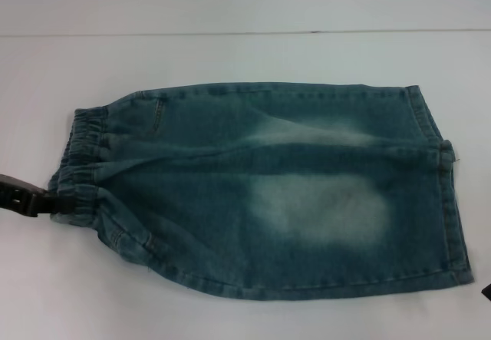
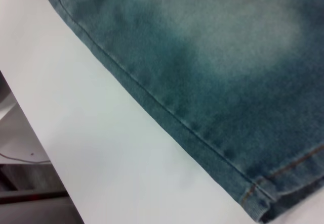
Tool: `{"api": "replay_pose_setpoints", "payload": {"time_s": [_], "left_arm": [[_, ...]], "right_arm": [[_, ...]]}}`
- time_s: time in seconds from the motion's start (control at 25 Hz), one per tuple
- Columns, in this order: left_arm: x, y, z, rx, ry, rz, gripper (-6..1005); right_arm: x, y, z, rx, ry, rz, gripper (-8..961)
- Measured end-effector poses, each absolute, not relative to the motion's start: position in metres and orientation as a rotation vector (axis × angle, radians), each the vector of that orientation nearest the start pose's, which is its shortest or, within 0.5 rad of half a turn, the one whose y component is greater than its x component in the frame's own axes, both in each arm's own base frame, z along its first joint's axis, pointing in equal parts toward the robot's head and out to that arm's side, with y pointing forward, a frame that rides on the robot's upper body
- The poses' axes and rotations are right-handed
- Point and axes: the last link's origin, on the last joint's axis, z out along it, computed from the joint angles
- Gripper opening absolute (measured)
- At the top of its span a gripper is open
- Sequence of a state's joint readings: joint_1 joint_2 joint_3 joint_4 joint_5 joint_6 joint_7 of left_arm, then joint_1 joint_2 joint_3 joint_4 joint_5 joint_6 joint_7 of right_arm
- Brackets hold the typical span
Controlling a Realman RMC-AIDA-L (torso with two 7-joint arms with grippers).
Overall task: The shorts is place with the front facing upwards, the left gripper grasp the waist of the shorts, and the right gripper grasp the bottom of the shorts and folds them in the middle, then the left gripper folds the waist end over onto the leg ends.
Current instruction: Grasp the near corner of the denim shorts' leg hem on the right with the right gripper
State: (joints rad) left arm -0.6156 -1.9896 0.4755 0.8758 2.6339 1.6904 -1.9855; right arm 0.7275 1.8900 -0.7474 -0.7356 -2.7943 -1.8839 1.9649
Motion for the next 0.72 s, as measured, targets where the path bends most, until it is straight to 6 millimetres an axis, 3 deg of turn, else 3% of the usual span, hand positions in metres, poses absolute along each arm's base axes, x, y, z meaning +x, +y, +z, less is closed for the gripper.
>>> {"api": "replay_pose_setpoints", "payload": {"time_s": [0.32,0.72], "left_arm": [[-0.309,0.335,0.072,-2.558,-1.348,-0.032,31],[-0.309,0.336,0.07,-2.56,-1.352,-0.034,34]], "right_arm": [[0.29,0.328,0.053,-2.883,1.281,-0.654,958],[0.286,0.333,0.042,-2.884,1.242,-0.67,955]]}}
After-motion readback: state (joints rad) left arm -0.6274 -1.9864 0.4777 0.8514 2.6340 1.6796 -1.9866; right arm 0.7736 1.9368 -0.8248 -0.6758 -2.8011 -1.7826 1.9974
